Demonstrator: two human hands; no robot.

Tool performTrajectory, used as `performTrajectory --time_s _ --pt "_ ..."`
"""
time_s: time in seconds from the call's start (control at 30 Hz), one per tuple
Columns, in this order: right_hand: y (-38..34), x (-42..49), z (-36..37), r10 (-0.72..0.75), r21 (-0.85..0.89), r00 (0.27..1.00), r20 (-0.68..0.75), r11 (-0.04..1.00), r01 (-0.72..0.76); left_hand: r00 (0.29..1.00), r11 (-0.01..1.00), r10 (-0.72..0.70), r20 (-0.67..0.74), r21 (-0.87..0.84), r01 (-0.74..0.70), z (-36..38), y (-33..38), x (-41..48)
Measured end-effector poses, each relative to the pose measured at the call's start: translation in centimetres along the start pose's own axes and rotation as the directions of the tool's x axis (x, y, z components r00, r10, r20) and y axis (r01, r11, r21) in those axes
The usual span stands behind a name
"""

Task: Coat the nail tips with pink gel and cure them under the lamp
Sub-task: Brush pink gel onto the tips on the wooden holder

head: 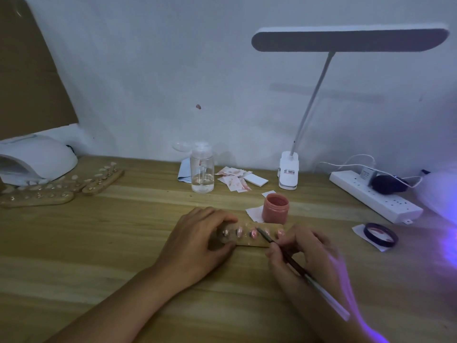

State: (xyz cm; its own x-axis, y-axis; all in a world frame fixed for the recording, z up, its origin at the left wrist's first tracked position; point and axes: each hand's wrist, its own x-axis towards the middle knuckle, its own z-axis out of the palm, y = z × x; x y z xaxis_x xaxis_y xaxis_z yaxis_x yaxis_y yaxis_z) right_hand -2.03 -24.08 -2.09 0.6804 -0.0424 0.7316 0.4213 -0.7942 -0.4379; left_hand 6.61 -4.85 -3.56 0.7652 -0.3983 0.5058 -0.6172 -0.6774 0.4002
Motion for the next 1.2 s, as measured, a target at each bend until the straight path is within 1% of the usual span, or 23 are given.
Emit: performTrajectory --time_s 0.03,0.1,0.17,0.23,0.3,0.37,0.43,0.5,0.6,0.67,0.73,0.8,0.87,0.93,1.0,1.13,1.2 --pt "-0.1 -0.1 0.0 0.029 0.022 0.999 -0.026 0.999 -0.029 1.0 1.0 0.001 0.006 0.002 -0.001 0.0 0.0 0.0" --pt "-0.3 -0.1 -0.1 0.147 0.132 0.987 -0.071 0.982 -0.137 1.0 1.0 0.005 0.014 0.006 -0.005 0.0 0.0 -0.1" --pt "-0.3 0.0 -0.2 0.22 0.249 0.973 -0.074 0.948 -0.196 1.0 1.0 0.013 0.013 0.01 -0.013 0.0 0.0 0.0" --pt "-0.3 0.2 -0.2 0.303 0.382 0.953 -0.018 0.883 -0.273 1.0 1.0 0.014 0.011 0.014 -0.014 0.0 0.0 0.0" --pt "0.0 0.3 -0.3 0.394 0.508 0.918 0.054 0.78 -0.365 1.0 1.0 0.016 0.012 0.014 -0.016 0.0 -0.1 -0.1" --pt "0.1 0.5 -0.4 0.415 0.571 0.907 0.067 0.73 -0.376 1.0 1.0 0.016 0.011 0.01 -0.016 0.0 -0.1 -0.1" --pt "0.2 0.6 -0.6 0.448 0.604 0.893 0.044 0.7 -0.382 1.0 1.0 0.006 0.014 0.002 -0.006 0.1 0.0 0.0" --pt "0.6 0.7 -0.8 0.479 0.597 0.878 -0.003 0.705 -0.383 0.999 0.999 -0.027 0.024 -0.024 0.028 0.2 -0.1 0.0" --pt "1.2 1.2 -0.9 0.518 0.572 0.852 -0.073 0.722 -0.39 0.994 0.989 -0.095 0.045 -0.106 0.1 0.2 -0.5 0.0" --pt "1.5 1.9 -1.4 0.524 0.565 0.847 -0.085 0.726 -0.392 0.99 0.98 -0.123 0.068 -0.149 0.132 0.2 -0.6 0.1" --pt "2.0 3.1 -1.9 0.527 0.552 0.849 -0.029 0.717 -0.426 0.984 0.969 -0.152 0.096 -0.181 0.168 0.2 -0.6 0.3" --pt "2.6 4.5 -2.2 0.551 0.505 0.833 0.056 0.704 -0.499 0.975 0.95 -0.188 0.118 -0.231 0.211 0.2 -0.6 0.4" --pt "3.4 6.1 -2.3 0.588 0.413 0.801 0.113 0.705 -0.576 0.971 0.931 -0.2 0.132 -0.283 0.231 0.2 -0.7 0.4" --pt "4.2 7.8 -2.4 0.608 0.314 0.781 0.144 0.721 -0.618 0.972 0.924 -0.198 0.128 -0.307 0.229 0.2 -0.6 0.4" --pt "4.7 9.7 -2.5 0.598 0.262 0.779 0.19 0.734 -0.627 0.972 0.918 -0.199 0.125 -0.324 0.229 0.2 -0.7 0.4" --pt "5.4 12.0 -2.4 0.582 0.219 0.776 0.242 0.747 -0.628 0.97 0.907 -0.202 0.138 -0.347 0.238 0.2 -0.9 0.5" --pt "5.7 11.9 -1.9 0.561 0.144 0.778 0.282 0.777 -0.612 0.966 0.906 -0.207 0.156 -0.341 0.249 0.3 -1.0 0.5"
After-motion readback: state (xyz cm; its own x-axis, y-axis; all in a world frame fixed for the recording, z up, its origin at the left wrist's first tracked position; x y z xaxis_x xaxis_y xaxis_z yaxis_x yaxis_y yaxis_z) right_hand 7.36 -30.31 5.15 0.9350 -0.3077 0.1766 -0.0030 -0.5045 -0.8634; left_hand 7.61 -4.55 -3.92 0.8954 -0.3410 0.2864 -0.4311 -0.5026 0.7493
